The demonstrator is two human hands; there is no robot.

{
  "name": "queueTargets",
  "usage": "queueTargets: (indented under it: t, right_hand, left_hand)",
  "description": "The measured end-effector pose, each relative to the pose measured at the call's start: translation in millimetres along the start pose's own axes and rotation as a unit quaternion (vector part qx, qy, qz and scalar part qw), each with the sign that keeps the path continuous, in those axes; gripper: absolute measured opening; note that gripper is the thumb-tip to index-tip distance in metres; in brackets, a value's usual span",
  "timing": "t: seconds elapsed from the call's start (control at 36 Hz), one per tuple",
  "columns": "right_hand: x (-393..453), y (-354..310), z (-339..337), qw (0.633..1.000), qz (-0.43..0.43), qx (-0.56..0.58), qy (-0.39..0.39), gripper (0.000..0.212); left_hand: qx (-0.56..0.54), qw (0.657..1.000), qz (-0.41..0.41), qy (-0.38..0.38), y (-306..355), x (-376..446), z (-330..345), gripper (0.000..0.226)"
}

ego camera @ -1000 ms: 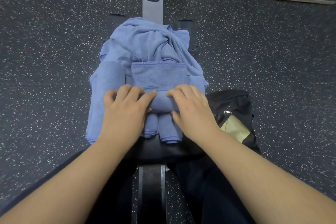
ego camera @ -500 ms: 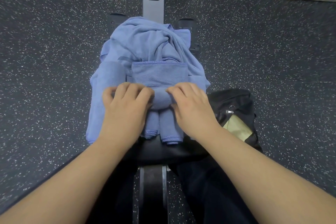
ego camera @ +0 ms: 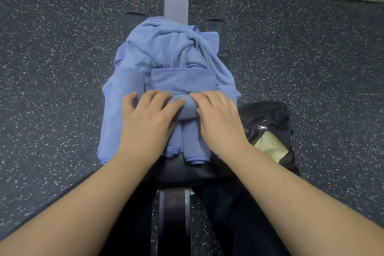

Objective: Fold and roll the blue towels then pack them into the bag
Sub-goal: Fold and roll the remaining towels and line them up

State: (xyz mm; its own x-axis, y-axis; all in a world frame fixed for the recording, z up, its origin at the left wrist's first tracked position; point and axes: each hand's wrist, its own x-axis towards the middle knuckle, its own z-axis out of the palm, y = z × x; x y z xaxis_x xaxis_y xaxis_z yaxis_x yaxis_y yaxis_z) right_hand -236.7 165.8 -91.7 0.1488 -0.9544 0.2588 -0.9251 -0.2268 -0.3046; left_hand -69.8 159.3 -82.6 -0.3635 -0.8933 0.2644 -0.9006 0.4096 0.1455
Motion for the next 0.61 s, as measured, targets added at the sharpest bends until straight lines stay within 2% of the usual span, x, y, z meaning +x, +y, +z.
queueTargets:
  t: [0.06,0.17,0.28,0.42,0.61]
  right_hand:
    - [0,-1,-3,1.000,0.002,0.016,-0.010,0.034]
    - [0,0,-4,0.999,-0.014,0.039,-0.011,0.035]
    - [-2,2,1,0.999,-0.024,0.029,0.000,0.051]
    - [-1,3,-5,0.999,-0.025,0.044,0.014,0.045]
    - [-16,-2,-20,0.999,-0.038,0.024,-0.029,0.043]
  left_hand:
    - [0.006,1.000,-0.002,0.010,0,2,2,0.032]
    - [-0.004,1.000,0.004,0.007,-3,4,2,0.034]
    - [-0.027,1.000,0.011,-0.012,-6,5,-1,0.037]
    - [-0.038,0.999,0.034,-0.002,-5,4,-5,0.033]
    - [-0.055,0.997,0.054,-0.027,-4,-11,-14,0.035]
